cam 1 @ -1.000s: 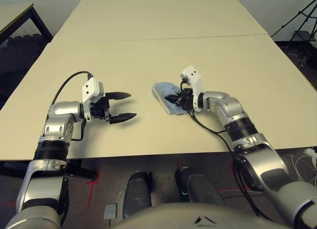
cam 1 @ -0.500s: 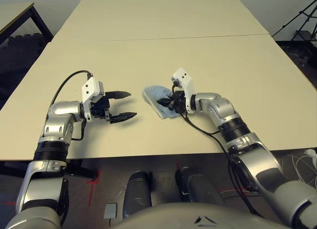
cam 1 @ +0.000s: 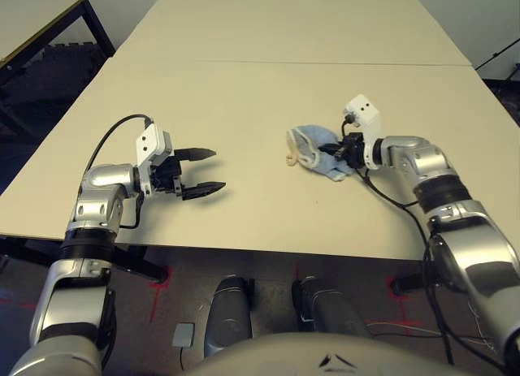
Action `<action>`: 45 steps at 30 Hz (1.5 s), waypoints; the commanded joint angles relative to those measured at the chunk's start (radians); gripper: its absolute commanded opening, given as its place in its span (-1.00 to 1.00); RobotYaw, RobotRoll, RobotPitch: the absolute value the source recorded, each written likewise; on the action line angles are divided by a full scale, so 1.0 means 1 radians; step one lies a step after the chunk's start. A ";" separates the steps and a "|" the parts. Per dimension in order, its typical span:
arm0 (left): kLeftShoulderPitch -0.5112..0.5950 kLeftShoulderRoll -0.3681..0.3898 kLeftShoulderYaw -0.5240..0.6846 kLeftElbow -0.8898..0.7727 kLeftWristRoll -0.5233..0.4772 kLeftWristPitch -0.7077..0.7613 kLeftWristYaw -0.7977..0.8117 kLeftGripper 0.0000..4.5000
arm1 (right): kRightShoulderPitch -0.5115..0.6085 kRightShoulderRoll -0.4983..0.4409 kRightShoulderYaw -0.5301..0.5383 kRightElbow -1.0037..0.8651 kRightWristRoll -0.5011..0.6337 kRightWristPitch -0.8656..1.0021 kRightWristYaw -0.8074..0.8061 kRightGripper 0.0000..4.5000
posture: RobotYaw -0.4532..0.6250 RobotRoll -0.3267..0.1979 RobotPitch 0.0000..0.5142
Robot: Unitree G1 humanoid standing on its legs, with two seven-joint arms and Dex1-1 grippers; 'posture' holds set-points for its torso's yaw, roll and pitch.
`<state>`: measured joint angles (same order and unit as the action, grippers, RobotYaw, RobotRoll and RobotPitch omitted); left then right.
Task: Wipe the water off the table with a rag.
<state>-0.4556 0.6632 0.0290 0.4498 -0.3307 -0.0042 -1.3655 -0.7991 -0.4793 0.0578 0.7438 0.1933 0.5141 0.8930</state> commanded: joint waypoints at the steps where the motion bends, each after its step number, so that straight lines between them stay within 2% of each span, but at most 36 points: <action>1: -0.010 -0.007 -0.009 0.024 0.006 -0.007 -0.012 1.00 | -0.021 -0.045 -0.107 -0.083 0.108 0.117 0.055 -0.99 | -0.42 0.25 -0.64; 4: -0.013 -0.008 -0.011 0.033 0.009 -0.013 -0.015 1.00 | -0.044 -0.109 -0.156 -0.140 0.160 0.204 0.091 -0.99 | -0.45 0.25 -0.64; 8: -0.024 -0.014 -0.014 0.052 0.015 -0.022 -0.019 1.00 | -0.079 -0.226 -0.179 -0.152 0.166 0.244 0.129 -0.99 | -0.47 0.25 -0.66; 11: -0.035 -0.020 -0.019 0.066 0.018 -0.029 -0.021 1.00 | -0.084 -0.332 -0.154 -0.132 0.137 0.236 0.180 -0.99 | -0.48 0.25 -0.67; 16: -0.057 -0.026 -0.024 0.092 0.024 -0.039 -0.026 1.00 | -0.042 -0.432 -0.096 -0.091 0.083 0.206 0.257 -0.99 | -0.50 0.25 -0.68; 22: -0.076 -0.026 -0.024 0.117 0.030 -0.050 -0.037 1.00 | 0.012 -0.460 -0.047 -0.030 0.014 0.132 0.299 -0.99 | -0.52 0.25 -0.68; 28: -0.087 -0.021 -0.023 0.128 0.034 -0.051 -0.046 1.00 | 0.045 -0.421 -0.035 0.104 -0.054 0.016 0.245 -0.99 | -0.51 0.25 -0.66; 32: -0.080 -0.013 -0.017 0.115 0.030 -0.043 -0.044 1.00 | 0.051 -0.398 -0.046 0.167 -0.097 -0.094 0.143 -0.44 | -0.50 0.25 -0.64; 37: -0.071 -0.007 0.006 0.102 0.020 -0.040 -0.018 1.00 | 0.026 -0.420 -0.103 0.213 -0.102 -0.208 0.024 0.37 | -0.50 0.25 -0.61; 39: -0.064 -0.017 0.036 0.085 0.003 -0.032 0.028 1.00 | 0.016 -0.440 -0.134 0.218 -0.101 -0.251 -0.030 0.72 | -0.52 0.25 -0.60; 41: -0.053 -0.036 0.077 0.055 -0.028 -0.002 0.095 1.00 | 0.013 -0.456 -0.172 0.216 -0.088 -0.277 -0.074 0.99 | -0.52 0.25 -0.59; 45: -0.007 -0.068 0.151 -0.015 -0.071 0.035 0.213 1.00 | 0.035 -0.473 -0.247 0.210 -0.056 -0.302 -0.119 0.99 | -0.50 0.25 -0.58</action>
<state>-0.4853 0.6029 0.1608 0.4660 -0.3817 0.0121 -1.1889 -0.7759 -0.9437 -0.1603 0.9468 0.1202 0.2252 0.7909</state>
